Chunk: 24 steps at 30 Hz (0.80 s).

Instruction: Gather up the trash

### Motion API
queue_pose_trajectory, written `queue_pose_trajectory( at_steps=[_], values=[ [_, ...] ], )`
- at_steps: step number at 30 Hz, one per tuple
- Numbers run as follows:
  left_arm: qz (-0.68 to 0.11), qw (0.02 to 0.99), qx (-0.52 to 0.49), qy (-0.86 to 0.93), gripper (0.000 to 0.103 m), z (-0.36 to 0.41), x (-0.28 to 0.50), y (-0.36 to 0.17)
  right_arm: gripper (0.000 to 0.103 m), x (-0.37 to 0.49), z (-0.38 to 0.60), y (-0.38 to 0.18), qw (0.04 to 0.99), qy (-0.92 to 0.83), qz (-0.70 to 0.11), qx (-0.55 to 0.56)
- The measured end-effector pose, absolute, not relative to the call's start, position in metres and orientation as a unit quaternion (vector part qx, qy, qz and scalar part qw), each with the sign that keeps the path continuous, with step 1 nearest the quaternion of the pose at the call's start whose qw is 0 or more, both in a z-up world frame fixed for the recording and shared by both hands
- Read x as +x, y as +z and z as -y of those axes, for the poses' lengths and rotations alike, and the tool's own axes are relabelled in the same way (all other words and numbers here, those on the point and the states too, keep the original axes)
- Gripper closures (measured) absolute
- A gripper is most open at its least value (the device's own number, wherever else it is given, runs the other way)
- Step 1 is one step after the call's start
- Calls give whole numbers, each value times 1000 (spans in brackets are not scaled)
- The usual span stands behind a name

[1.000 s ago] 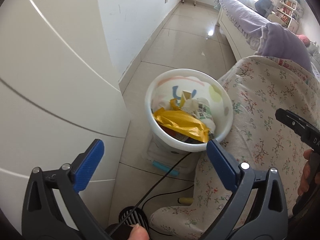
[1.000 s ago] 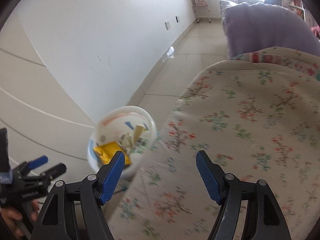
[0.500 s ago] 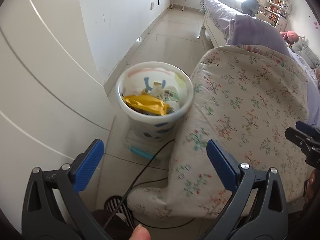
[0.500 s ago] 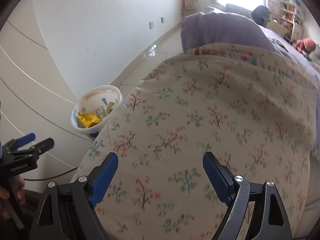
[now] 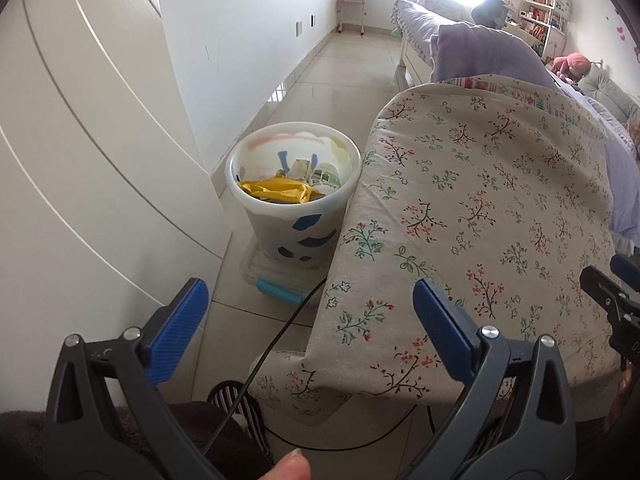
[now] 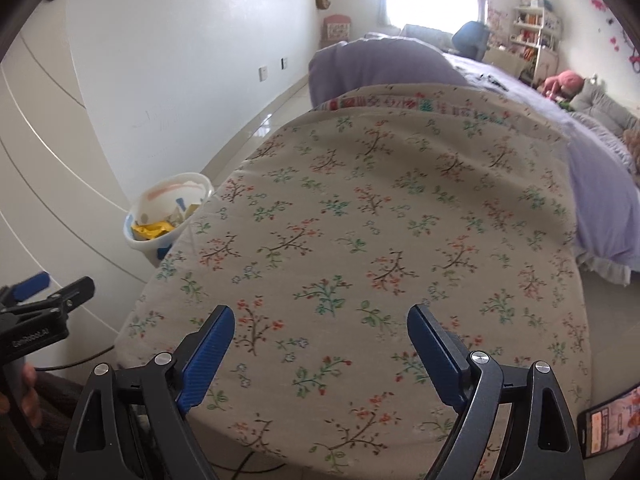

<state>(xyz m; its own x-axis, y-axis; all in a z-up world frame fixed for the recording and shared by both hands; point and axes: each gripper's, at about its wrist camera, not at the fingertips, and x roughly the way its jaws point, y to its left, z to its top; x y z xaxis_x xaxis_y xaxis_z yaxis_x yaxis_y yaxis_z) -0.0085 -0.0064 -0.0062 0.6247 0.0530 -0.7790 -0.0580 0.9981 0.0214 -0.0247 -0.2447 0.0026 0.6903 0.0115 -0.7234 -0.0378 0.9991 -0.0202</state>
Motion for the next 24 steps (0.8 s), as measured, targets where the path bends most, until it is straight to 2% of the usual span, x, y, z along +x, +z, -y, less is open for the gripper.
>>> queue_pose_trajectory(
  at_steps=[24],
  values=[
    [-419,908,-4,27,1,13,-18,-10,13,-18,232,-12,918,8,-396,-24]
  ],
)
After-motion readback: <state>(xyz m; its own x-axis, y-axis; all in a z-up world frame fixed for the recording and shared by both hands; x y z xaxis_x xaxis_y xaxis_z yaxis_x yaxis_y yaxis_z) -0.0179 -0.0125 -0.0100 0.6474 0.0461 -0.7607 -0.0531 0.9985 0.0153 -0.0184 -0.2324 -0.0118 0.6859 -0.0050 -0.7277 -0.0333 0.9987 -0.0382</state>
